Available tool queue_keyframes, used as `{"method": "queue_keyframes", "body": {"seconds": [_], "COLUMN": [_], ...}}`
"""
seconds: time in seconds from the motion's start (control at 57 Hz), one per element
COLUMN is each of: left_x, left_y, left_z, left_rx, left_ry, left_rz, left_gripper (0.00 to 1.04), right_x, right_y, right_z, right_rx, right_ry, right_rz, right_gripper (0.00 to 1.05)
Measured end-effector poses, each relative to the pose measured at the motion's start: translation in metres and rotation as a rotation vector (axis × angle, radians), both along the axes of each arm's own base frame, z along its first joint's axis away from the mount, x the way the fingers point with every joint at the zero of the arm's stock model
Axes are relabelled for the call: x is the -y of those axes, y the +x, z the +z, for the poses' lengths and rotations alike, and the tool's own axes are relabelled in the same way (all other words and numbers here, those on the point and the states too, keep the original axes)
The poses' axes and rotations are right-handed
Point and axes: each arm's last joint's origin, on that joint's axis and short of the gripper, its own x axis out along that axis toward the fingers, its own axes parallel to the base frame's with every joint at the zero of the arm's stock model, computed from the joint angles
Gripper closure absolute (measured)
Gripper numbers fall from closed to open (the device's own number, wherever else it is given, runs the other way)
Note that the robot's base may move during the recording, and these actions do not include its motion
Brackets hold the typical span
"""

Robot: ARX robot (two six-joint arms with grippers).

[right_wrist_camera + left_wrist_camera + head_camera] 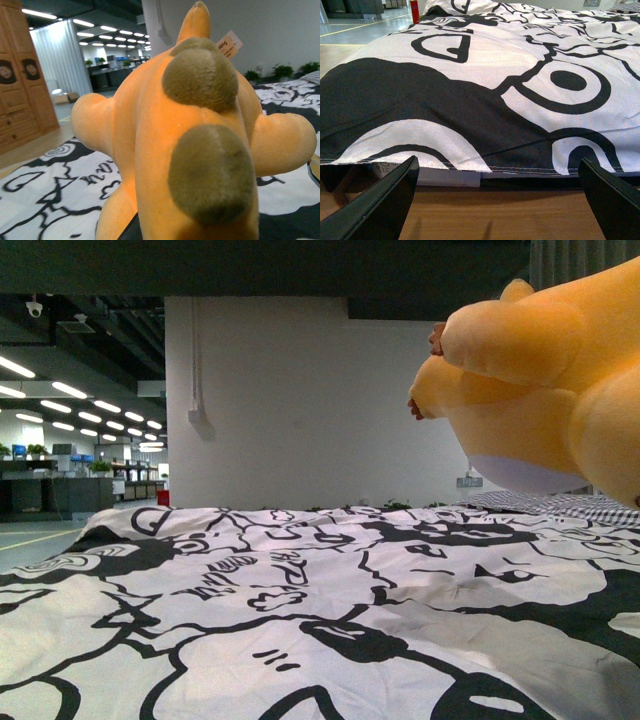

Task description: Put away toys

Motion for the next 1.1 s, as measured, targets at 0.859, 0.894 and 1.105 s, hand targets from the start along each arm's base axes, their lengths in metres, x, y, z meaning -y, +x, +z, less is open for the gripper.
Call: {"method": "queue_keyframes", "body": {"seconds": [0.859,0.894,1.105], "left_x": [0.000,0.000,0.000], "left_y": [0.000,0.000,0.000], "left_z": [0.000,0.000,0.000], "left_rx": [0.000,0.000,0.000], "left_ry": [0.000,0.000,0.000], "left_rz": [0.000,0.000,0.000], "left_gripper": [0.06,0.06,0.06], "right_x": [0.018,0.018,0.018], "right_y": [-0.044,-0.044,-0.044], "right_z": [-0.013,-0.013,-0.013], "right_rx": [-0.030,-0.030,-0.030], "right_ry": [0.079,0.080,0.079], "right_rz": [-0.027,-0.027,-0.027], "right_gripper": [0.97,0.97,0.97]}}
